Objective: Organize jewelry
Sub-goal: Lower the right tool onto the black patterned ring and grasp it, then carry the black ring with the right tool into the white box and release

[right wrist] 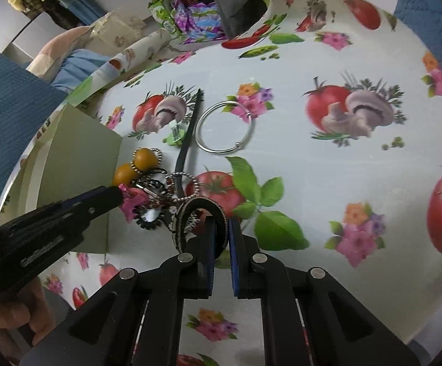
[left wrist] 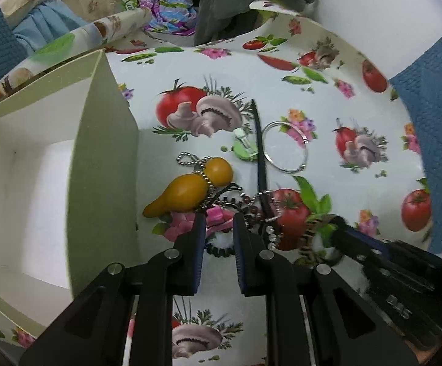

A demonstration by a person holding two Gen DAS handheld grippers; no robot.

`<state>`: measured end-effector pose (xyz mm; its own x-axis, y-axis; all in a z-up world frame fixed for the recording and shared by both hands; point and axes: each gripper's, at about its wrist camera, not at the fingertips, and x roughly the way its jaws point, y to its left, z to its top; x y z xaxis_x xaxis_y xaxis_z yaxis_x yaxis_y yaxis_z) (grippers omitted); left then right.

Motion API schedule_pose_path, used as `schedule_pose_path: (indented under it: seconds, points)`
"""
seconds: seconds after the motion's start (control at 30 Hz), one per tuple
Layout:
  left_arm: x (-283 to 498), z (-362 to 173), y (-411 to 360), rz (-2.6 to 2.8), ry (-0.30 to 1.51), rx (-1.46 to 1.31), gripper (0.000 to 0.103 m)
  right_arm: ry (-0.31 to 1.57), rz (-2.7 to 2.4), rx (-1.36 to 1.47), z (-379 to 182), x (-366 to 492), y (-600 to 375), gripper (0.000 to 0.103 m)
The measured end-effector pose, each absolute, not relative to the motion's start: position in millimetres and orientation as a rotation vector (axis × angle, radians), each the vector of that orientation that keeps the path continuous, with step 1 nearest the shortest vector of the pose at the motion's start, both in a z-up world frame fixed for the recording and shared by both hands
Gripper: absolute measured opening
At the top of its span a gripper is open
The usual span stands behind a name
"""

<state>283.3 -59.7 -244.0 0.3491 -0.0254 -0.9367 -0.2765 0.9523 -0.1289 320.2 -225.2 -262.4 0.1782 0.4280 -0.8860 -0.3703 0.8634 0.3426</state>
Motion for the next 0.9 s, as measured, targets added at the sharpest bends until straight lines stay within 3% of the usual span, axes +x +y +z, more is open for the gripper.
schedule_pose_path:
  seconds: [0.27,0.4,0.9]
  points:
    - [288.8,-257.9,-63.4,0.147,1.226,-0.281,0.018,1.273,0.515,0.039,-262.4,318.0,-234.1,0.007]
    - [289.7,-255.1,-63.8,0.107,1.226,-0.274,0.010,1.277,0.486,0.059,-260.9,313.9,-239.9,0.007]
    - [253.5,-187.3,-62.0,0.008,1.150,-0.229,0.010,1.188,0.416,0.057,-205.1,281.5,-254.8,0.007]
